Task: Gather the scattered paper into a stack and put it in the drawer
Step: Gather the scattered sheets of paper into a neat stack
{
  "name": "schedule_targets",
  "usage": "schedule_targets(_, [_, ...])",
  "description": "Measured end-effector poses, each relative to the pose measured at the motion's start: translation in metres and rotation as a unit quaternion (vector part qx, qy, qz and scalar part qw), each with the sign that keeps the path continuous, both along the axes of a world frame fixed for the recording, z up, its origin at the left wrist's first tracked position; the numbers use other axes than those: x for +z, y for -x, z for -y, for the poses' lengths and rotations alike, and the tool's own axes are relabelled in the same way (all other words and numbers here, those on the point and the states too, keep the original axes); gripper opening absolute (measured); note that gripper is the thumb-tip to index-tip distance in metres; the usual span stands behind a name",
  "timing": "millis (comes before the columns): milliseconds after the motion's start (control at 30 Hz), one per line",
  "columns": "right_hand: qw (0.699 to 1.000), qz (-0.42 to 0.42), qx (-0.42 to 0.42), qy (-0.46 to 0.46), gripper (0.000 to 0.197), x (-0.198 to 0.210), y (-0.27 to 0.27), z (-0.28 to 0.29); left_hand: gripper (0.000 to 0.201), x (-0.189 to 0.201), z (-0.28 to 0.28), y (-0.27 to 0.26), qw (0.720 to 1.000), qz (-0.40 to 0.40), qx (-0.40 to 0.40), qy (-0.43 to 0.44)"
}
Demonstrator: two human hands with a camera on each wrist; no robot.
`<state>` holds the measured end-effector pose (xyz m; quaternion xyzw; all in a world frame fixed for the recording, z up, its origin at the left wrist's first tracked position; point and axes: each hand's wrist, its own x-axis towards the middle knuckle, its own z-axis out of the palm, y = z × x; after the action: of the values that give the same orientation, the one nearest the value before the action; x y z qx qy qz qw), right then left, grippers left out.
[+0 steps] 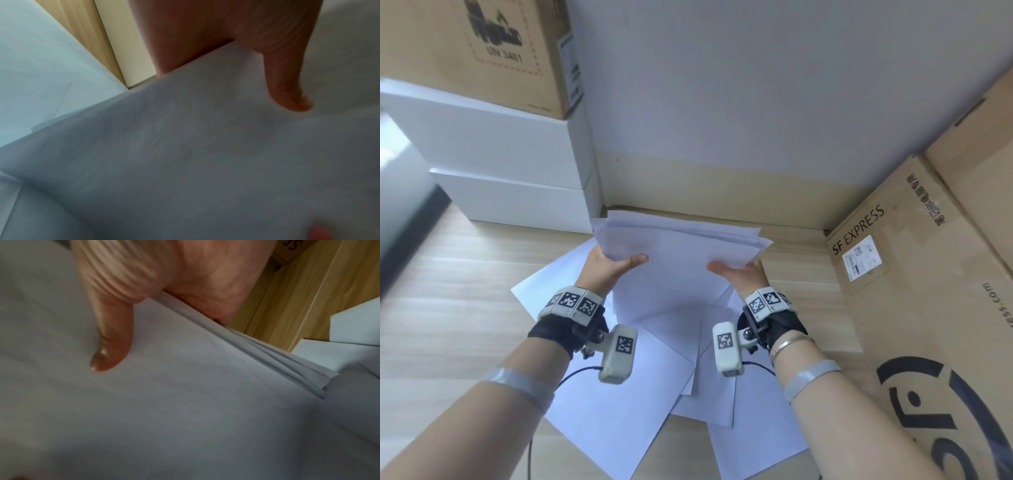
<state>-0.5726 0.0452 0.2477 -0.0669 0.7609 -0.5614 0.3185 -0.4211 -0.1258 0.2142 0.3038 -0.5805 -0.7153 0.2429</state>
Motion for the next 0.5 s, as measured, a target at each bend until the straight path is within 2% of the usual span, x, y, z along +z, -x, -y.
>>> schedule_targets(67, [1.0, 0.017, -0.01, -0.006, 0.067, -0.007, -0.004, 0.002, 0.052, 0.0, -0.004, 0.002, 1.0, 0.001, 0.01, -0.021])
schedule_targets(100, [1.0, 0.005, -0.01, 0.0, 0.071, -0.01, -0.005, 0.005, 0.051, 0.001, -0.005, 0.003, 1.0, 0.0, 0.016, -0.022])
schedule_targets(133, [1.0, -0.007, -0.014, 0.005, 0.061, -0.012, -0.003, 0.005, 0.049, 0.004, -0.005, 0.004, 1.0, -0.002, 0.02, -0.02])
schedule_targets(200, [0.999, -0.022, -0.02, 0.012, 0.03, -0.01, -0.001, 0.007, 0.048, 0.012, -0.003, 0.006, 0.999, -0.014, 0.034, -0.016])
schedule_targets(233, [0.999, -0.024, -0.023, 0.014, 0.029, -0.008, 0.0, 0.007, 0.049, 0.018, -0.001, 0.006, 0.998, -0.029, 0.045, -0.014])
schedule_targets(267, [0.999, -0.023, -0.022, 0.02, 0.034, -0.007, 0.001, 0.008, 0.05, 0.023, 0.001, 0.007, 0.997, -0.048, 0.057, -0.011])
schedule_targets(300, [0.999, -0.026, -0.027, 0.014, 0.048, -0.006, 0.003, 0.007, 0.049, 0.028, 0.004, 0.007, 0.995, -0.069, 0.067, -0.005])
schedule_targets(367, [0.999, -0.028, -0.03, -0.007, 0.072, -0.011, 0.007, 0.008, 0.032, 0.043, 0.008, 0.01, 0.991, -0.101, 0.082, 0.015])
schedule_targets(500, [0.999, -0.039, -0.022, 0.004, 0.09, -0.015, 0.0, 0.009, 0.014, 0.061, 0.01, 0.021, 0.987, -0.088, 0.124, 0.054])
